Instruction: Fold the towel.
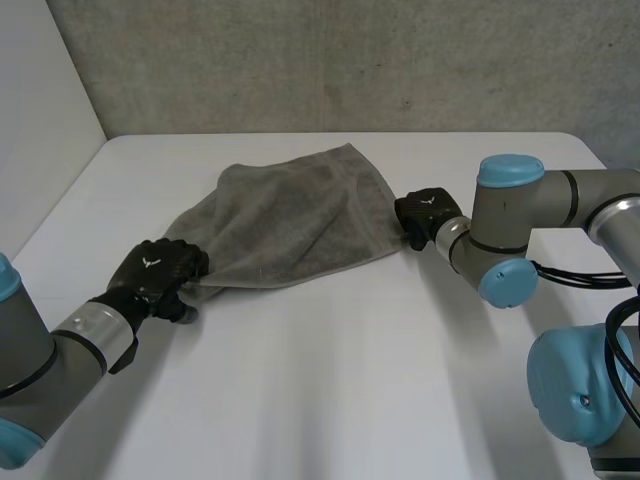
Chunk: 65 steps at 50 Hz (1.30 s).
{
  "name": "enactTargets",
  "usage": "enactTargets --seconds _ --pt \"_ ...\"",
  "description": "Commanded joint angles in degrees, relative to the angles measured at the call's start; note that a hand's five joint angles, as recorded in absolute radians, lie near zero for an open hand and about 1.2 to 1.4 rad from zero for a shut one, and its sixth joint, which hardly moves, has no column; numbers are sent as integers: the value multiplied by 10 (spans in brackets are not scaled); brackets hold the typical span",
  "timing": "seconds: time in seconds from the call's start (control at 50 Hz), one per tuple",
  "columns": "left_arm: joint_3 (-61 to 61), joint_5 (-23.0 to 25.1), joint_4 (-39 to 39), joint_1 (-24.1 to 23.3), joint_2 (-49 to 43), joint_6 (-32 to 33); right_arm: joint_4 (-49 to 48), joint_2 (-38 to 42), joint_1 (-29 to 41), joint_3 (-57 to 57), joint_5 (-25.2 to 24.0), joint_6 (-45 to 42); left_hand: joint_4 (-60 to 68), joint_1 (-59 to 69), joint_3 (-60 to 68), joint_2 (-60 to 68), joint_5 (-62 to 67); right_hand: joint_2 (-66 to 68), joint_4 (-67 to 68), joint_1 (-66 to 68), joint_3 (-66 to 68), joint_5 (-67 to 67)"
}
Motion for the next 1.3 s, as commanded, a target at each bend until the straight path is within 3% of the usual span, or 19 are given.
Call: enactTargets --seconds 0.02,0.18,0.28,0.44,0.54,0.6,0.8,1.06,1.14,1.28,1.3 --pt "-3 0 0 1 2 0 4 -7 5 2 -1 1 -17 -6 -26 -19 -3 36 31 49 30 37" --pt "-6 0 0 1 4 -1 21 -25 5 16 -8 28 -17 -6 -26 -19 -3 36 31 49 30 37" --pt "-7 0 0 0 5 -1 31 -64 -3 69 -48 46 -19 -7 -28 -21 -5 36 31 49 30 37" --pt "-8 3 -1 -2 10 -2 -11 -195 -42 258 -66 34 -45 -34 -55 -48 -32 36 31 49 30 37" --pt "-14 3 -4 -2 34 -3 -80 -327 -89 435 -92 3 -52 -41 -61 -54 -39 36 31 49 30 37" --pt "-21 6 -4 -3 48 -4 -92 -356 -100 479 -101 -10 -67 -56 -77 -69 -54 36 31 49 30 37" --pt "-41 28 -4 -29 78 -5 -112 -510 -200 736 -155 -146 -99 -88 -109 -101 -86 36 31 49 30 37" --pt "-54 31 -5 -60 75 -3 -65 -538 -273 857 -150 -353 -187 -176 -196 -189 -173 36 31 49 30 37" --pt "-57 31 -5 -66 75 -2 -86 -544 -272 858 -146 -340 -266 -254 -275 -268 -252 36 31 49 30 37" --pt "-58 31 -4 -66 71 -2 -133 -580 -262 860 -153 -232 -294 -283 -304 -296 -281 36 31 49 30 37" --pt "-57 31 -4 -66 71 -2 -137 -587 -259 860 -154 -216 -294 -283 -304 -296 -281 -127 -131 -114 -133 -126"
